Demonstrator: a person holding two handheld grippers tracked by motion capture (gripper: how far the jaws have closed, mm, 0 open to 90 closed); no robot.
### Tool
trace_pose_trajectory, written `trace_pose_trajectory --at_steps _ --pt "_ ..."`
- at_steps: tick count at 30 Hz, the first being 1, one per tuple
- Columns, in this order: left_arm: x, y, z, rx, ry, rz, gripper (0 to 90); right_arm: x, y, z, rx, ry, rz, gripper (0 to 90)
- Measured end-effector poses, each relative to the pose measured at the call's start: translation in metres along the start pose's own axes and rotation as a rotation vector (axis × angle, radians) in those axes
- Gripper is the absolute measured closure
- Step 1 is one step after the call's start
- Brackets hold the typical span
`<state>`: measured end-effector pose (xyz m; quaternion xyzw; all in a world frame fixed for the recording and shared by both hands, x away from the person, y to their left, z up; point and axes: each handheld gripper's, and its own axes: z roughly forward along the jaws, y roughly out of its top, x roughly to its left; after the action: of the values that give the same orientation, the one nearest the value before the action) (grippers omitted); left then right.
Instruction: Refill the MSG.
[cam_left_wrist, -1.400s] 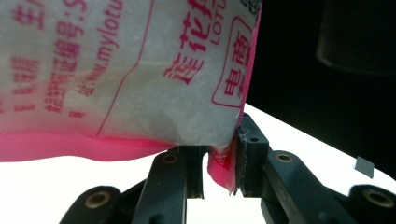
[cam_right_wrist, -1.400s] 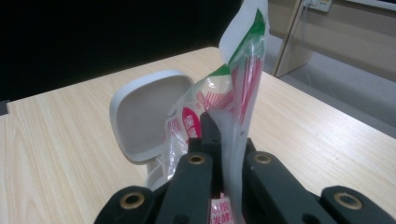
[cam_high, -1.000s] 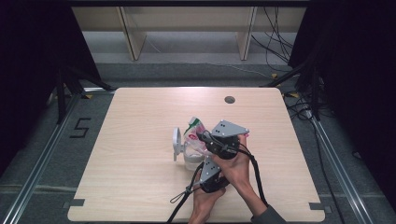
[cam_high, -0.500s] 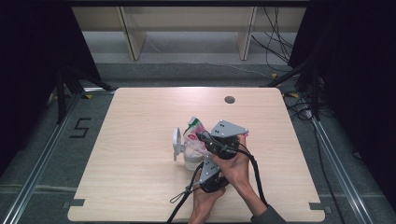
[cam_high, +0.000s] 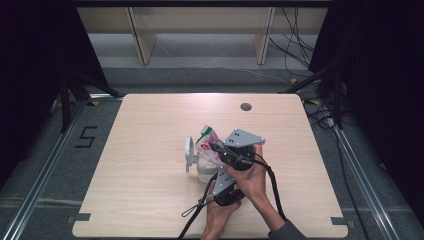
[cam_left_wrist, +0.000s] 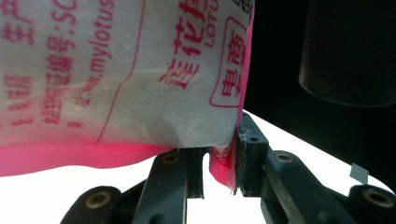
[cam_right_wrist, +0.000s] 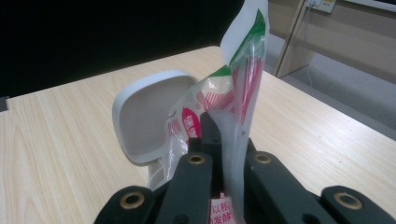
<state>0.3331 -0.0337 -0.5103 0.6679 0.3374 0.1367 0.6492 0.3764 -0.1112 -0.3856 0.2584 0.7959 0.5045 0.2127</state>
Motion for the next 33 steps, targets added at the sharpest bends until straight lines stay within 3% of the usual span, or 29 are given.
trace_pose_trajectory --at_steps 7,10,15,21,22,23,33 --pt "-0.0009 0.0007 -0.0008 0.009 0.01 0.004 75.5 0.0012 0.0003 -0.0009 0.012 -0.008 0.015 90.0" --pt "-0.0007 0.0013 0.0005 -0.011 -0.007 -0.003 75.4 0.0 0.0017 -0.0014 0.008 -0.001 -0.01 90.0" --pt "-0.0005 0.0021 -0.0016 0.012 0.018 0.004 75.6 0.001 0.0027 -0.0018 0.007 0.0 -0.015 90.0" --pt "-0.0007 0.0021 -0.0019 0.007 0.017 -0.001 75.6 0.0004 0.0022 -0.0004 0.005 0.0 -0.011 90.0" --pt "-0.0007 0.001 -0.0002 -0.011 0.006 -0.007 75.6 0.0005 0.0016 0.0007 0.002 -0.001 -0.007 90.0" --pt "-0.001 0.0015 -0.0021 0.011 0.013 0.001 75.6 0.0006 0.0005 0.0018 0.0 -0.007 0.001 90.0" --pt "-0.0013 0.0018 -0.003 0.002 0.013 0.0 75.6 0.0026 0.0021 -0.0003 0.009 0.0 -0.014 90.0"
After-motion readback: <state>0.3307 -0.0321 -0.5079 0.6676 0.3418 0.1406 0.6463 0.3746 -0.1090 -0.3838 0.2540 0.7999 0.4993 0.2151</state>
